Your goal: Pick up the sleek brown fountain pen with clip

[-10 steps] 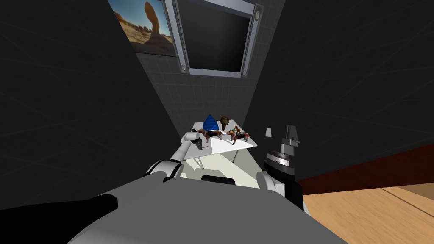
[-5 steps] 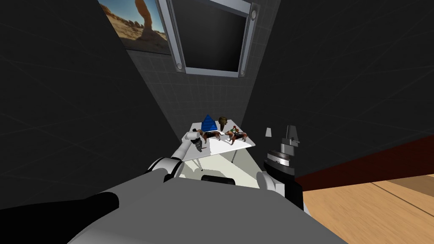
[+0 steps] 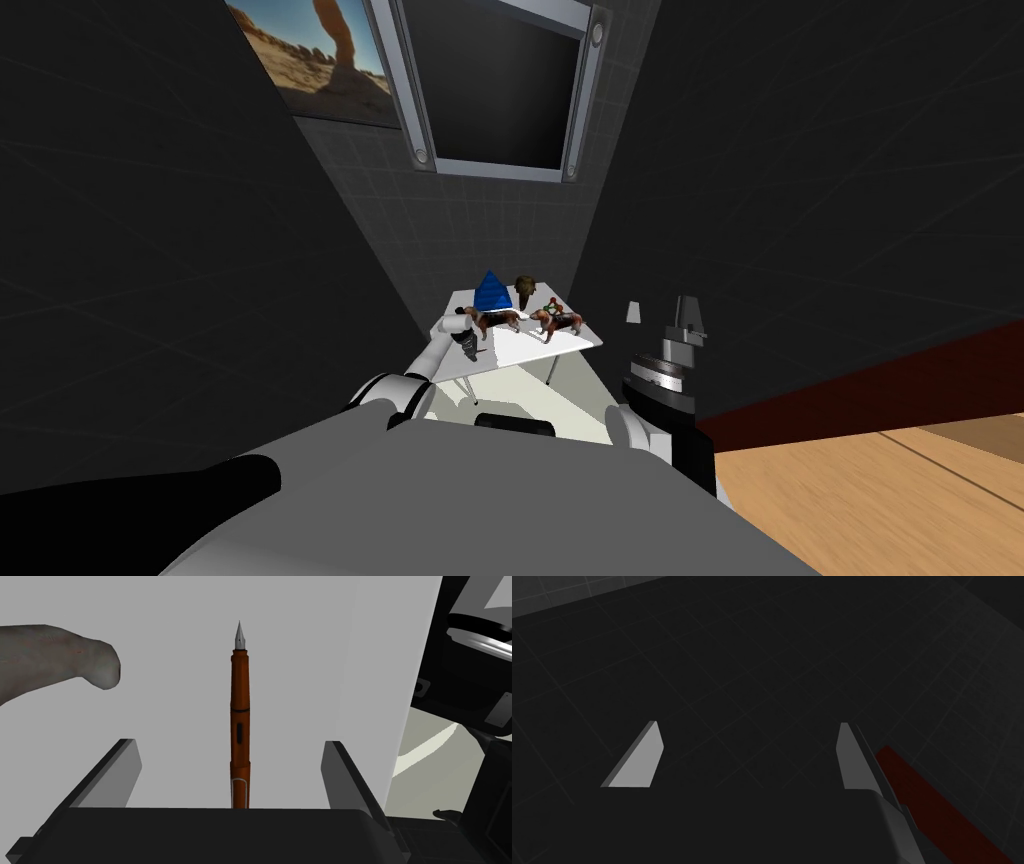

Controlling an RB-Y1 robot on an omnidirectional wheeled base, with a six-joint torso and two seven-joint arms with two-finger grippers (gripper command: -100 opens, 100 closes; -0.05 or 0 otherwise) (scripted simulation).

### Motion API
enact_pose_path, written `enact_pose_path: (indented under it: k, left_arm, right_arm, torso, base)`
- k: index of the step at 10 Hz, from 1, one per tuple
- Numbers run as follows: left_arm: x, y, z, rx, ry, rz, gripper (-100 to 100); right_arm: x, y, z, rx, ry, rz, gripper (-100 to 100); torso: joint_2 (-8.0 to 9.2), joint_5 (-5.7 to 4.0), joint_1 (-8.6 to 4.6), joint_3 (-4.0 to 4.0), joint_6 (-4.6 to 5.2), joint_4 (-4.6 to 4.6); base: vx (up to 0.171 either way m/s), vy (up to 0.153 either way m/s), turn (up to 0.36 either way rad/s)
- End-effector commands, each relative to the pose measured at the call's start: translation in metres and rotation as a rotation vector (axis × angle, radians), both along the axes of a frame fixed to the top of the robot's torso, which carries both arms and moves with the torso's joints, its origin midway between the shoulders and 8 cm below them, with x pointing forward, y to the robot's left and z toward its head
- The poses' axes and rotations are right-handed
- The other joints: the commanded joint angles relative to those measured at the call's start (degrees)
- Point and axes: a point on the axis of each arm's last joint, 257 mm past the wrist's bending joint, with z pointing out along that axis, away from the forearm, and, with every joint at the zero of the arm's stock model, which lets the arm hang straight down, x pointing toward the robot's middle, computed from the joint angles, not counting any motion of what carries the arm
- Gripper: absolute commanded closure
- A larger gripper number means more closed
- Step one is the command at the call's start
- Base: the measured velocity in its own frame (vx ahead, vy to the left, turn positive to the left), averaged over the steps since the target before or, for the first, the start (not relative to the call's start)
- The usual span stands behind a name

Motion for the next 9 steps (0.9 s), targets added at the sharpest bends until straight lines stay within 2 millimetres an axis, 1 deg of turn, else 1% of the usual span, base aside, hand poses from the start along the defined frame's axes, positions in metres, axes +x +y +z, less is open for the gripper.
enact_pose_path:
  k: [1, 2, 6, 7, 8, 9]
  left_arm:
    - [0.000, 0.000, 0.000, 0.000, 0.000, 0.000, -100]
    - [0.000, 0.000, -0.001, 0.000, -0.002, 0.000, 100]
    - [0.000, 0.001, -0.001, 0.000, 0.000, 0.004, 100]
    - [0.000, 0.001, -0.001, 0.000, 0.000, 0.004, 0]
    - [0.002, 0.001, 0.010, 0.001, -0.002, -0.002, 100]
    - [0.004, 0.002, 0.014, 0.001, -0.002, -0.002, 100]
  right_arm:
    - [0.000, 0.000, 0.000, 0.000, 0.000, 0.000, 0]
    - [0.000, 0.000, 0.000, 0.000, 0.000, 0.000, 0]
    - [0.000, 0.000, 0.000, 0.000, 0.000, 0.000, 0]
    - [0.000, 0.000, 0.000, 0.000, 0.000, 0.000, 0]
    - [0.000, 0.000, 0.000, 0.000, 0.000, 0.000, 0]
    - [0.000, 0.000, 0.000, 0.000, 0.000, 0.000, 0]
  torso:
    - [0.00, 0.00, 0.00, 0.00, 0.00, 0.00]
    - [0.04, 0.00, 0.00, 0.02, 0.00, 0.01]
    - [-0.04, 0.05, 0.08, -0.03, 0.11, -0.02]
    - [-0.04, 0.06, 0.08, -0.04, 0.11, -0.02]
    - [-0.05, 0.06, 0.09, -0.04, 0.11, -0.02]
    - [0.00, 0.04, 0.08, 0.00, 0.10, 0.01]
  base:
    - [0.012, 0.002, -0.001]
    - [0.000, 0.000, 0.000]
    - [0.000, 0.000, 0.003]
    - [0.000, 0.000, 0.000]
    - [-0.016, -0.001, -0.001]
    - [-0.027, 0.001, 0.007]
